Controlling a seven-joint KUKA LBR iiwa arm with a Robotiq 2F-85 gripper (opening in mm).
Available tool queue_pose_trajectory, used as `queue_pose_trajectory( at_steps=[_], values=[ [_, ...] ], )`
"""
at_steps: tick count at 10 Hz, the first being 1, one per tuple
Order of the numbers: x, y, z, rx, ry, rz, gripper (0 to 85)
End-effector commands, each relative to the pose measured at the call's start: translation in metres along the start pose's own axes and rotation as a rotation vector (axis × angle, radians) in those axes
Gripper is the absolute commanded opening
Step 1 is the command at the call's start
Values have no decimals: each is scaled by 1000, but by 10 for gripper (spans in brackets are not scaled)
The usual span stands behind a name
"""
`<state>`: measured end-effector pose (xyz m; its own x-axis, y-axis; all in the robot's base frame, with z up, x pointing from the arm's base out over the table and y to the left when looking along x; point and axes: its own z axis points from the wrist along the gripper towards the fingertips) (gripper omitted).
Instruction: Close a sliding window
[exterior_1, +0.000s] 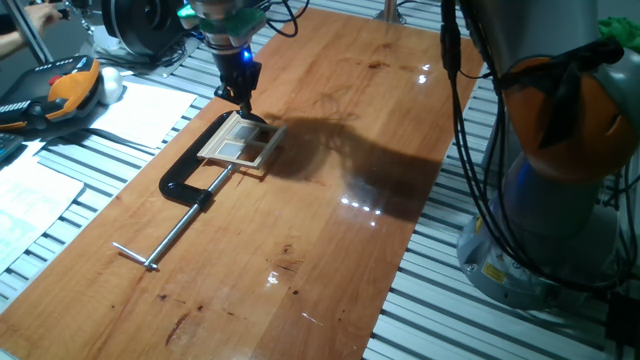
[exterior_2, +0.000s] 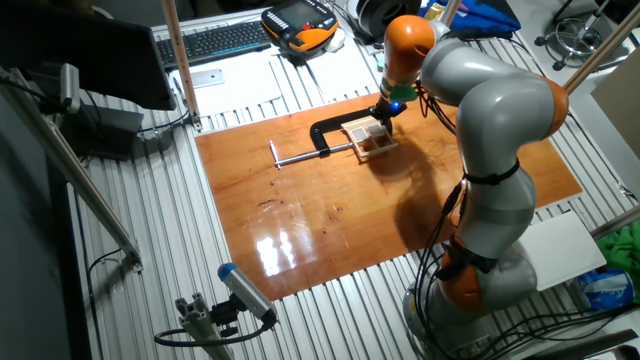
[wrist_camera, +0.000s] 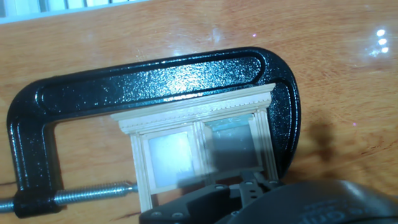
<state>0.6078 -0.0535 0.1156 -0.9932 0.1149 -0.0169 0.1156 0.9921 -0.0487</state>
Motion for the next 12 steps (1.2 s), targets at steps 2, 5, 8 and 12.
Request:
queue_pose_trajectory(
  at_steps=[2, 5, 8, 12],
  values=[
    [0, -1, -1, -1, -6, 8, 0],
    [0, -1, -1, -5, -6, 6, 0],
    [0, -1, -1, -63, 47, 36, 0],
    [0, -1, -1, 4, 127, 82, 0]
  ],
)
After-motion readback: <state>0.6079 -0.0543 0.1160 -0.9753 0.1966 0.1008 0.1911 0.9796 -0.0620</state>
